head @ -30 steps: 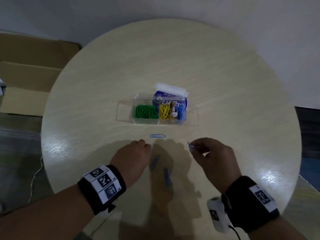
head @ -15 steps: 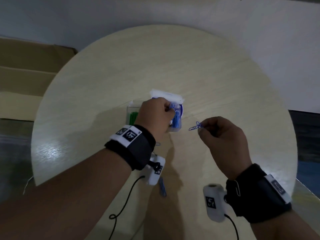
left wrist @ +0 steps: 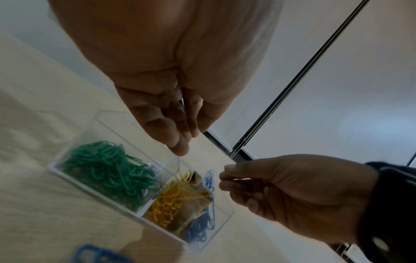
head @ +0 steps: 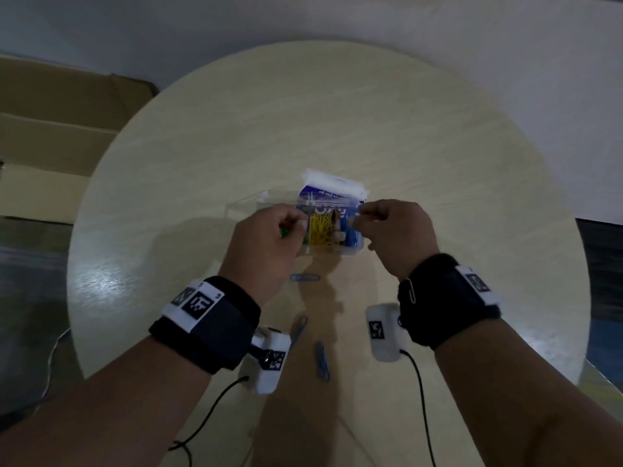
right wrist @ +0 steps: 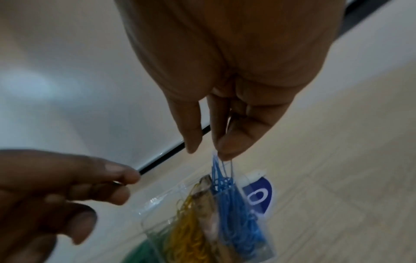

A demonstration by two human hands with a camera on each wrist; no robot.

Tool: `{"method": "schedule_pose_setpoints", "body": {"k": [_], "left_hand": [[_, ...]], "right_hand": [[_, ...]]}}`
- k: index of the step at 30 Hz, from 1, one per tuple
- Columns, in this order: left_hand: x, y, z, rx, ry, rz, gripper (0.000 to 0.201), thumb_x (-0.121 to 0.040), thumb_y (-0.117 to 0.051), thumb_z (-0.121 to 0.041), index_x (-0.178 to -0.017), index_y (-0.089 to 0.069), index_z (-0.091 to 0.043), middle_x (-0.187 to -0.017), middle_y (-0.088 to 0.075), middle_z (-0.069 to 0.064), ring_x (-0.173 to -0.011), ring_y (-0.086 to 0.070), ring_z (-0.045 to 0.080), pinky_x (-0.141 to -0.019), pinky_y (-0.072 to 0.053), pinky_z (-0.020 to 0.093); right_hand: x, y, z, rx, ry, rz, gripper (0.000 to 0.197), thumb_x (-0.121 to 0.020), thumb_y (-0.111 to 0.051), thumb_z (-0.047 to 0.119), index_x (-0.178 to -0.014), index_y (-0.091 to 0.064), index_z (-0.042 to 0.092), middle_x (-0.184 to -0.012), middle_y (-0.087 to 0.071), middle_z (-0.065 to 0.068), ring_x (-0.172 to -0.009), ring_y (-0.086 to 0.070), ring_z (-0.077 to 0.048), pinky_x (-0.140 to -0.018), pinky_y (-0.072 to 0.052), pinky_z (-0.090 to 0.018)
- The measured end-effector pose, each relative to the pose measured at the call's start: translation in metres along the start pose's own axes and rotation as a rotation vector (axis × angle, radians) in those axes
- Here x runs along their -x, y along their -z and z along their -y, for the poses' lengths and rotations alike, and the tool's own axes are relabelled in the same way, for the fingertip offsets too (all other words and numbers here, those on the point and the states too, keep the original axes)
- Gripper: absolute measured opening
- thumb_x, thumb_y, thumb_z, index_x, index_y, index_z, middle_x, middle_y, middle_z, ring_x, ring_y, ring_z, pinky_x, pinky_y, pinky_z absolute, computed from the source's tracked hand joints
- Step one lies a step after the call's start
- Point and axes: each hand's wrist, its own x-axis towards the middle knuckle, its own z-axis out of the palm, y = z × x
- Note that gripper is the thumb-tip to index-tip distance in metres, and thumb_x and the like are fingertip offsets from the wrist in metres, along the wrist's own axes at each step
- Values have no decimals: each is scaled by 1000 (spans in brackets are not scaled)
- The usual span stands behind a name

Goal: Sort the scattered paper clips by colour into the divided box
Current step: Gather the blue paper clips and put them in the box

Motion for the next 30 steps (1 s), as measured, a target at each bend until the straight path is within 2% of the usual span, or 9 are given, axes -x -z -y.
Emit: {"method": "schedule_pose_setpoints", "body": {"k": [2, 4, 7, 9, 11, 15, 20, 27, 30], "left_hand": [[9, 3, 9, -76, -50, 31, 14, -96, -55, -25, -95, -69, -25, -82, -67, -11, -68, -62, 3, -62, -49, 18], [16, 4, 22, -207, -117, 103, 16, -96, -55, -23, -101, -70, -23, -92, -64, -9, -73, -57, 2, -64, -41, 10], [24, -5, 44, -428, -290, 279, 23, -94, -56, -18, -113, -70, -20, -107, -63, 0, -90, -58, 19, -75, -48, 29], [27, -12, 56, -570, -388, 344, 26, -91, -57, -14, -114, -69, -19, -113, -63, 1, -96, -55, 25, -77, -51, 39], [28, -14, 64, -668, -428, 331, 20, -88, -60, -12, -104, -70, -16, -105, -63, 4, -90, -53, 28, -71, -52, 43], [31, -10, 68, -683, -295, 293, 4, -87, -60, -15, -88, -64, -14, -92, -56, 7, -87, -52, 30, -71, -49, 46], [57, -6, 68, -706, -172, 327, 9, -85, -58, -17, -83, -61, -9, -83, -57, 12, -79, -56, 34, -68, -44, 41], [97, -17, 61, -692, -187, 302, 17, -86, -60, -31, -80, -57, -15, -79, -57, 6, -74, -56, 28, -63, -45, 37], [100, -26, 54, -766, -186, 334, 19, -83, -66, -34, -88, -58, -17, -88, -57, 5, -78, -57, 27, -62, -47, 38]], "right_hand": [[-1, 2, -4, 78, 36, -52, 28, -81, -67, 43, -102, -72, 26, -101, -72, 1, -87, -69, -22, -82, -56, -41], [8, 9, -10, 94, 68, -143, 23, -79, -66, 46, -95, -72, 30, -96, -70, 4, -83, -68, -19, -78, -56, -37], [40, 13, -25, 203, 80, -145, 15, -76, -73, 38, -79, -68, 24, -80, -68, 7, -74, -62, -13, -66, -43, -23], [70, 1, -38, 283, 73, -10, 21, -73, -76, 37, -69, -63, 21, -70, -64, 5, -66, -59, -14, -61, -41, -25], [100, -19, -49, 371, 73, 176, 24, -71, -74, 43, -69, -59, 25, -72, -59, 5, -68, -57, -18, -62, -43, -29], [135, -47, -62, 531, 160, 392, 23, -77, -67, 37, -92, -63, 20, -91, -54, -3, -84, -56, -27, -68, -40, -32], [142, -46, -69, 539, 180, 345, 11, -82, -55, 20, -91, -62, 16, -92, -56, -6, -87, -56, -30, -70, -43, -35], [143, -37, -75, 550, 146, 305, 14, -83, -55, 24, -94, -60, 18, -93, -53, -4, -84, -54, -26, -68, -44, -34], [143, -40, -78, 575, 200, 342, 17, -91, -49, 29, -93, -59, 16, -92, -50, -4, -85, -53, -28, -69, -43, -34]]}}
